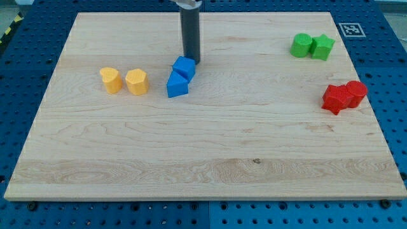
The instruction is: Move the blue cube to the right of the blue triangle
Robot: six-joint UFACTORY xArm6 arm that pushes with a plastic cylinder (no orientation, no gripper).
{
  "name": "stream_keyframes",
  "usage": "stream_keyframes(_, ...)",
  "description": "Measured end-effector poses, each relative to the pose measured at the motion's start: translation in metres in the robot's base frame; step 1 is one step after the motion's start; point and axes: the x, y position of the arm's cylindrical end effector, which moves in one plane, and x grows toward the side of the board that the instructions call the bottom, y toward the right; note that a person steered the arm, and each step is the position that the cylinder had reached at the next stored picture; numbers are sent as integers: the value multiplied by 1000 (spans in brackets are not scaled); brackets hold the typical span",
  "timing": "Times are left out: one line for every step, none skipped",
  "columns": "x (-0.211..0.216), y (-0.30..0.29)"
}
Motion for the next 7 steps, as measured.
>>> stream_keyframes(30,33)
stream_keyframes(23,36)
stream_keyframes(-13,9)
stream_keyframes(-15,-34)
stream_keyframes(4,-51)
stream_keyframes(16,-32)
stream_keyframes(19,-5)
